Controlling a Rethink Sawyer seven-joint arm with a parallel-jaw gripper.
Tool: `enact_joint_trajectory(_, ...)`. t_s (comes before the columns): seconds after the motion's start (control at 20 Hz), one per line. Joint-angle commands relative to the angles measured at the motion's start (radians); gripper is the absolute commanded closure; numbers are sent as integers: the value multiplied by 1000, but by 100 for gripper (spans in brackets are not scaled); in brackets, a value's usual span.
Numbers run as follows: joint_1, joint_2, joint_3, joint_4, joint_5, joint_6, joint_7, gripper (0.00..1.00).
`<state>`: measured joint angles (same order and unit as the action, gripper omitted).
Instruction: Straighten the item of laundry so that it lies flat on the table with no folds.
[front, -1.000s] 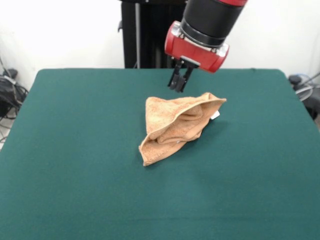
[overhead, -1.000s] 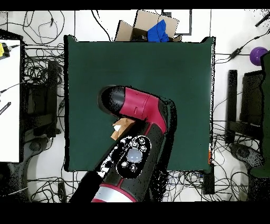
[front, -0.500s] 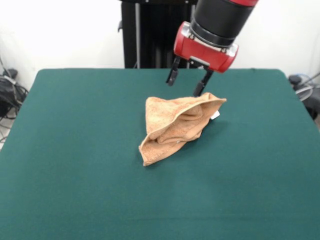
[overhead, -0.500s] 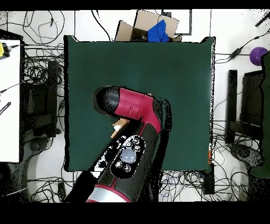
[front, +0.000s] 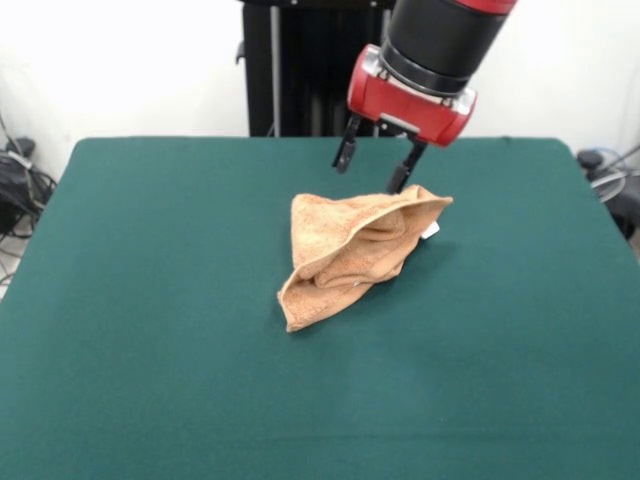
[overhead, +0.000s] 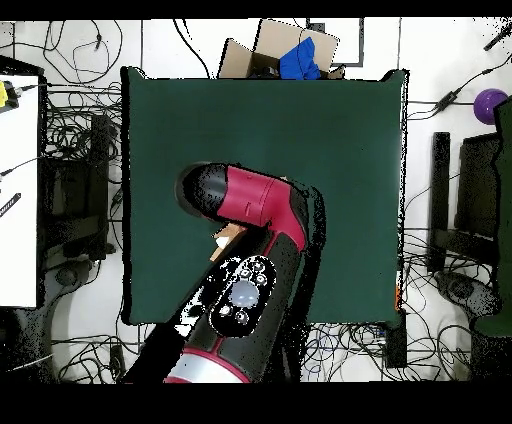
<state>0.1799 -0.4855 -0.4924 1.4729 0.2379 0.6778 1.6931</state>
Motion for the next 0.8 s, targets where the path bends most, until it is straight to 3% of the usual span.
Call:
enact_joint_trajectory(0.05,-16,52,138,83,-21,-75,143,0)
enact_joint_trajectory(0.8,85,133,45,6,20,3,314,0)
